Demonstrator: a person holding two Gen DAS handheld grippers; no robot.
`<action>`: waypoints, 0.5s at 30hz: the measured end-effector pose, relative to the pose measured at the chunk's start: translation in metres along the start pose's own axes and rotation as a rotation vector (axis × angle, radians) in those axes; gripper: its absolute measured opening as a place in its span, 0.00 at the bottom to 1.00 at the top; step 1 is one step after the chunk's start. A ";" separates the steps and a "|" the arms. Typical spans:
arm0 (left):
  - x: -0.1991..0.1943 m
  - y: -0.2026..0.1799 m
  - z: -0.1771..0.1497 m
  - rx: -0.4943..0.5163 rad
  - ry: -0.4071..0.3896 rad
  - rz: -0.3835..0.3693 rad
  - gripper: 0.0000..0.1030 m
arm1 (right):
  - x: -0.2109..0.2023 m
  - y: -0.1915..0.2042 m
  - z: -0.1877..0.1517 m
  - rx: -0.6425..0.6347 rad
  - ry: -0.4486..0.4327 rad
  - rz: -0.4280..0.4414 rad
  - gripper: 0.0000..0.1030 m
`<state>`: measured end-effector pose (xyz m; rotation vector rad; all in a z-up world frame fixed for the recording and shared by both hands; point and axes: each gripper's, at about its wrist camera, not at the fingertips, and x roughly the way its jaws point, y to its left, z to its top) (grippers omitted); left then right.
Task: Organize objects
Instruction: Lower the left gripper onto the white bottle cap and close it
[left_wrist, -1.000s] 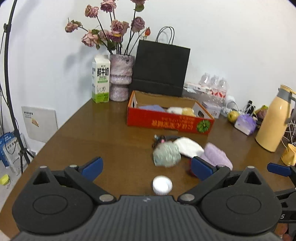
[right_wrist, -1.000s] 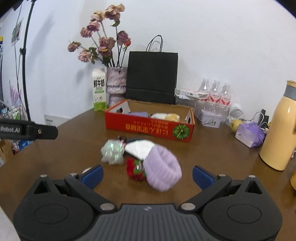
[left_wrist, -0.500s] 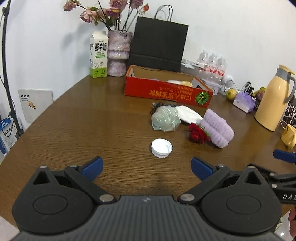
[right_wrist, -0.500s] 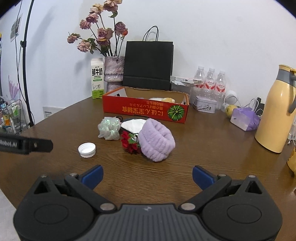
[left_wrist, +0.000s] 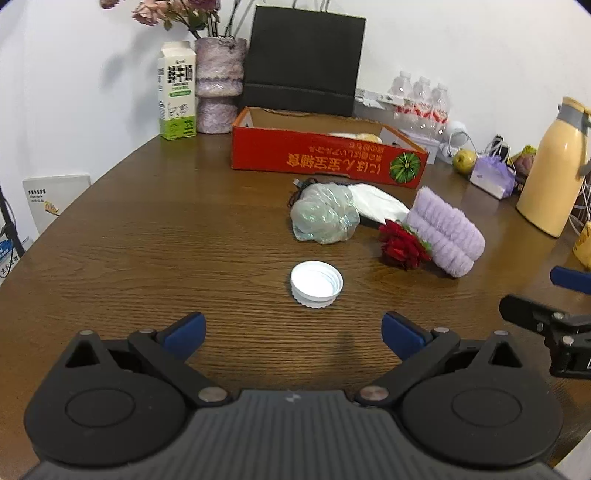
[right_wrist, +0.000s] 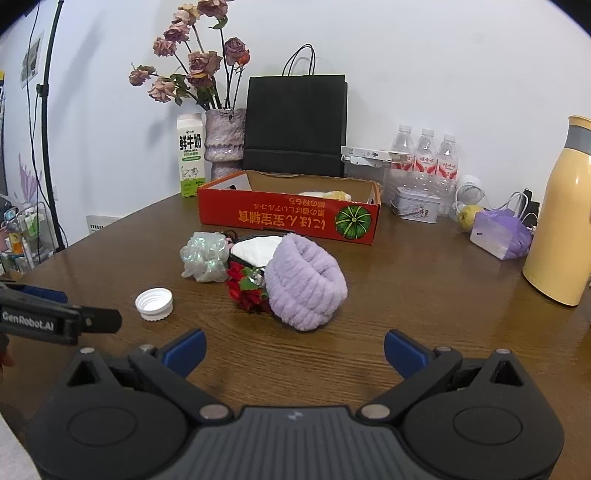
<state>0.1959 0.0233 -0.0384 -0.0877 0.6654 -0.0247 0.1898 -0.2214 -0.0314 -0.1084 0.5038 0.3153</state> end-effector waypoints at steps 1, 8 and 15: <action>0.003 -0.001 0.000 0.004 0.001 -0.004 1.00 | 0.003 -0.001 0.000 0.001 -0.001 0.001 1.00; 0.028 -0.005 0.005 0.017 0.018 0.011 1.00 | 0.018 -0.012 -0.002 0.005 -0.008 0.002 1.00; 0.051 -0.011 0.016 0.035 0.016 0.055 1.00 | 0.037 -0.018 -0.001 -0.009 -0.010 -0.024 1.00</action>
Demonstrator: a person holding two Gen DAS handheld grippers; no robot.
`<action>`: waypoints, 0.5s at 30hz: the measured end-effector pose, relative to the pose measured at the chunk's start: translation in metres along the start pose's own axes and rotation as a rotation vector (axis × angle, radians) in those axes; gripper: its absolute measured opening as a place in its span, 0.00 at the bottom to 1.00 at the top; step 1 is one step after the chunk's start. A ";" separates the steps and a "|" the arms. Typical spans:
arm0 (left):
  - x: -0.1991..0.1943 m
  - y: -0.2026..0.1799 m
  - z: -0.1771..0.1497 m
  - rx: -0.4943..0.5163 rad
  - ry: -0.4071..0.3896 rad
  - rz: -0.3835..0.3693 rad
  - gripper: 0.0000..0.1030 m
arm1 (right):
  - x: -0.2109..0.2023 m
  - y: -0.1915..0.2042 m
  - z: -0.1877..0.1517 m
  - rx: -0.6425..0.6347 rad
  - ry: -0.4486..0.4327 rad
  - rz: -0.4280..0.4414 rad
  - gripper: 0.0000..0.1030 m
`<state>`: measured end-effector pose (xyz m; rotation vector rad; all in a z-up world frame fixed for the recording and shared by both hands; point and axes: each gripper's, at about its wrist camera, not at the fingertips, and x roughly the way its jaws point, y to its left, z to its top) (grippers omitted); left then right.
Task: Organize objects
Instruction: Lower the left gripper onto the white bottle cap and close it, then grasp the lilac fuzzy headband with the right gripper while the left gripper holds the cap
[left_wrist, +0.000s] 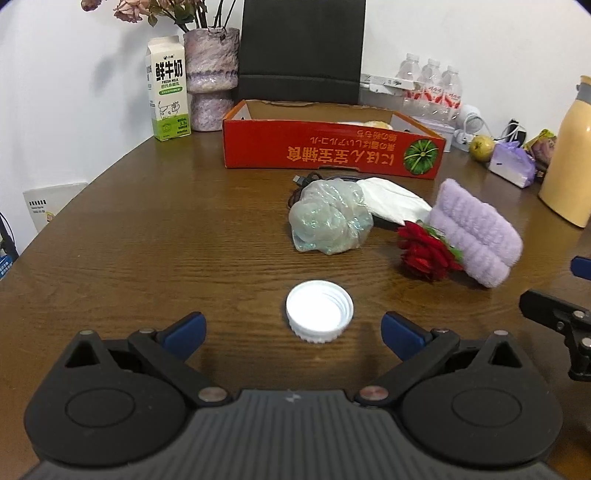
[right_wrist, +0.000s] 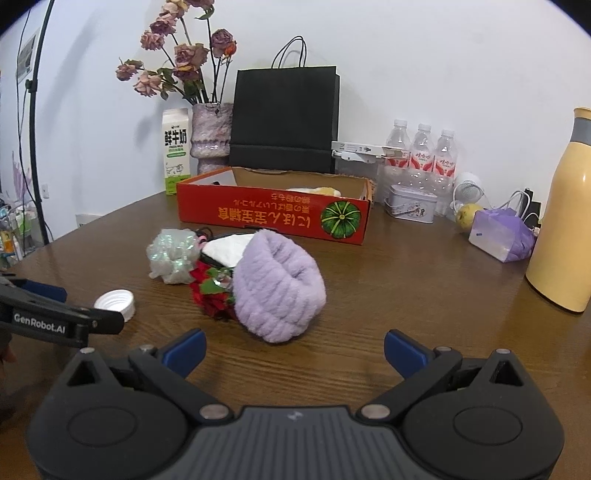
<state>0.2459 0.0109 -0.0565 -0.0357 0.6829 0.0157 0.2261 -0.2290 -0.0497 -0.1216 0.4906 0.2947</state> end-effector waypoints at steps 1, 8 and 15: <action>0.003 -0.001 0.001 -0.003 -0.002 -0.001 0.98 | 0.002 -0.001 0.000 -0.001 -0.005 -0.004 1.00; 0.010 -0.007 0.001 0.003 -0.032 -0.004 0.62 | 0.010 -0.003 0.000 0.005 -0.014 0.000 1.00; 0.004 -0.009 0.002 0.000 -0.075 -0.025 0.39 | 0.008 -0.001 0.000 -0.007 -0.029 -0.013 1.00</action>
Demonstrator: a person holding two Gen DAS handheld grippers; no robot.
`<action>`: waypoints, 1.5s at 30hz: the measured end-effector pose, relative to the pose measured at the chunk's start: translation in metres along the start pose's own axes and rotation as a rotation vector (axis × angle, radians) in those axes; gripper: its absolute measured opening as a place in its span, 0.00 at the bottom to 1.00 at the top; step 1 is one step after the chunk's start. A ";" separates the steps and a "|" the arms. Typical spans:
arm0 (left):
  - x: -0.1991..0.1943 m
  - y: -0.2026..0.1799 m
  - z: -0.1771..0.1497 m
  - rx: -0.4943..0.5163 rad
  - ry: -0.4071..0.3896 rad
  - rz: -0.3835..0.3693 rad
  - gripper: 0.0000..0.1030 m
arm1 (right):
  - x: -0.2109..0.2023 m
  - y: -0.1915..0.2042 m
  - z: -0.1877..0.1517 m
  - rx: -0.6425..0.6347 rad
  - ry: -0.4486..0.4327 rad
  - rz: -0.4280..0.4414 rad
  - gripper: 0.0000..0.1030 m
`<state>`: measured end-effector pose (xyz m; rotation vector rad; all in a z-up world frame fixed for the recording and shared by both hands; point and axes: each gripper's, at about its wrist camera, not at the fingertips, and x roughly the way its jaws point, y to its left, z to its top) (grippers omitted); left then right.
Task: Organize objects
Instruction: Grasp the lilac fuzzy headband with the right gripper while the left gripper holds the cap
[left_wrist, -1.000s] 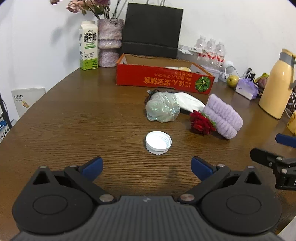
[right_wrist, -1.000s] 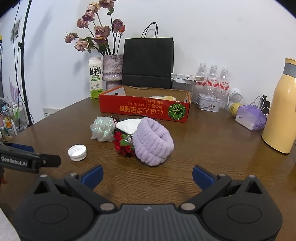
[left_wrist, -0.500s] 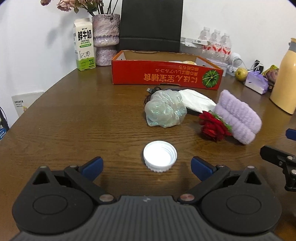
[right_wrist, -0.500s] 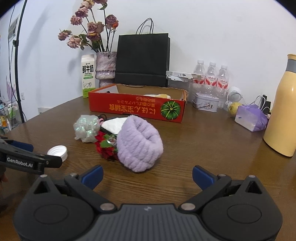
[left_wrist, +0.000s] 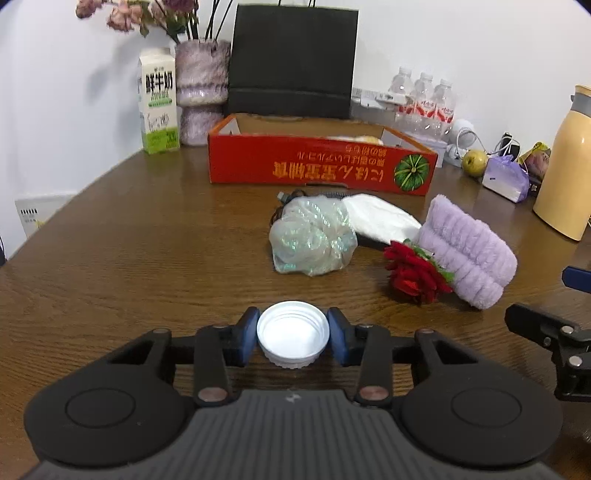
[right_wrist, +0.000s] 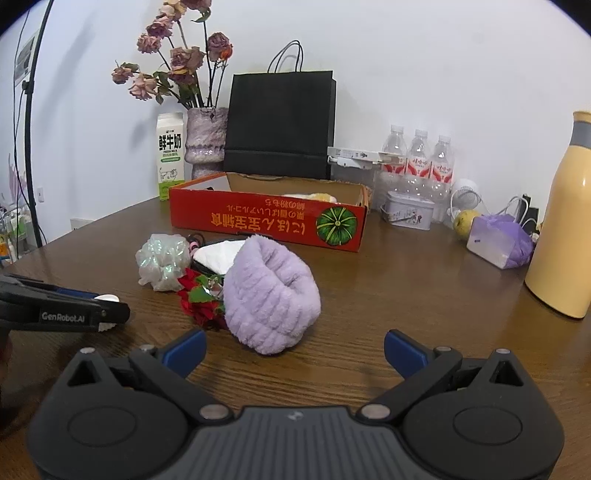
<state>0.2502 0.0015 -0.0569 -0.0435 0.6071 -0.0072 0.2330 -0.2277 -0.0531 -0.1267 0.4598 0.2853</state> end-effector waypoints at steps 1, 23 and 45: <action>-0.003 0.000 0.000 0.005 -0.015 0.001 0.39 | -0.001 0.000 0.000 -0.004 -0.002 -0.001 1.00; -0.017 -0.003 0.043 0.081 -0.147 -0.032 0.39 | 0.003 -0.001 0.005 0.003 -0.036 -0.012 0.99; 0.014 0.002 0.060 0.007 -0.179 -0.050 0.39 | 0.078 -0.028 0.030 0.191 0.091 0.144 0.84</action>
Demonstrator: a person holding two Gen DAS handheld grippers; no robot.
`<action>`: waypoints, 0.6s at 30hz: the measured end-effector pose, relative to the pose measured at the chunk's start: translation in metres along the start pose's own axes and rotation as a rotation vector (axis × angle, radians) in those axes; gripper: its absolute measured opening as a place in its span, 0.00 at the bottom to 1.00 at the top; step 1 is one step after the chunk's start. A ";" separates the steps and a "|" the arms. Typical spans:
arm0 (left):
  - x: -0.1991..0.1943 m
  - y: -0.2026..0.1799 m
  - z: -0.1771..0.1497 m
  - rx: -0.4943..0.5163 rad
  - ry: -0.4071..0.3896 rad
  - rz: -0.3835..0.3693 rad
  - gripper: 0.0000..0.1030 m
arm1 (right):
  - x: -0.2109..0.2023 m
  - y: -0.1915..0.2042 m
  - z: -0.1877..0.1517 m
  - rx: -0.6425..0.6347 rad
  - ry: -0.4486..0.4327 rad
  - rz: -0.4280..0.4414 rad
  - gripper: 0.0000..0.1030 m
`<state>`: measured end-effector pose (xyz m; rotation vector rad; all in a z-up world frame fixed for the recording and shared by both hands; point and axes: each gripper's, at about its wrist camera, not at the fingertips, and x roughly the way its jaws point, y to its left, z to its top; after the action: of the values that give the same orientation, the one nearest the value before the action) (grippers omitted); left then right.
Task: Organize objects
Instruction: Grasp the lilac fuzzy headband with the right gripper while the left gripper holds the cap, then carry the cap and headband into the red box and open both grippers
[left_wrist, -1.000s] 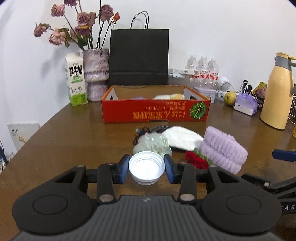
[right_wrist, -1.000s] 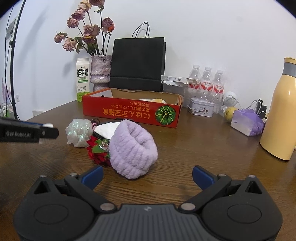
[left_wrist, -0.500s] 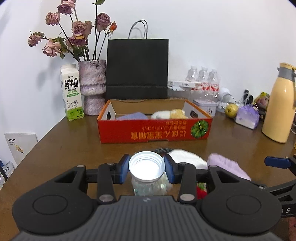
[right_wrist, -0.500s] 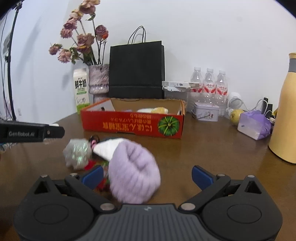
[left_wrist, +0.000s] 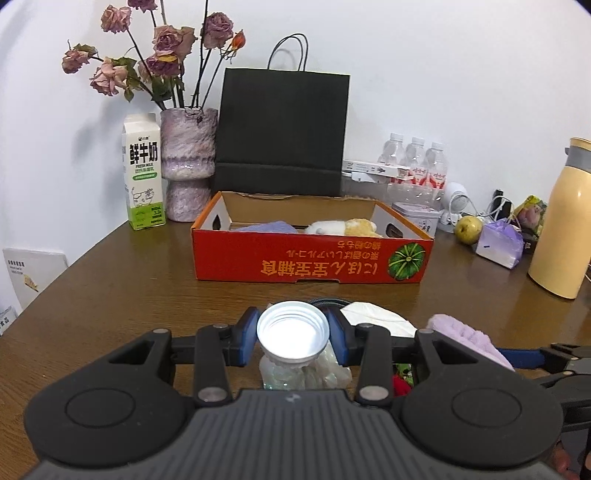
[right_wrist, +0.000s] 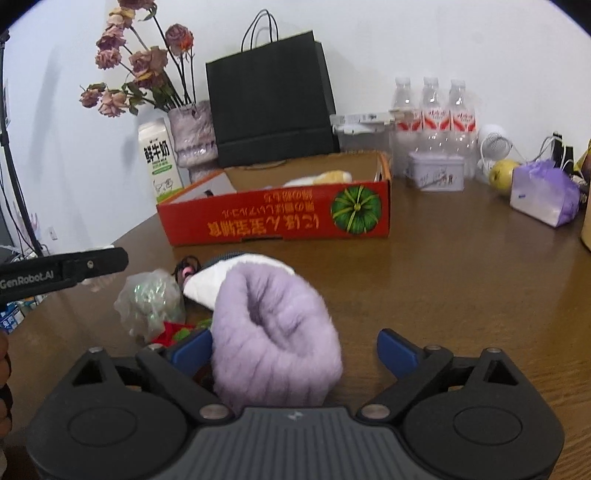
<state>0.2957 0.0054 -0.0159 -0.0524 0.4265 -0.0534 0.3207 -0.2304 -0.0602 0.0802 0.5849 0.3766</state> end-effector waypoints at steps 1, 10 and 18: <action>-0.001 0.000 -0.001 0.000 0.000 -0.001 0.39 | 0.000 0.000 -0.002 0.004 0.009 0.010 0.79; -0.005 0.006 -0.003 -0.023 -0.010 -0.014 0.39 | -0.016 0.002 -0.007 0.001 -0.067 0.045 0.31; -0.007 0.006 -0.007 -0.017 -0.011 -0.015 0.39 | -0.033 0.014 -0.006 -0.095 -0.194 -0.024 0.29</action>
<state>0.2871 0.0120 -0.0197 -0.0731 0.4157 -0.0644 0.2872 -0.2294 -0.0450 0.0177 0.3754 0.3680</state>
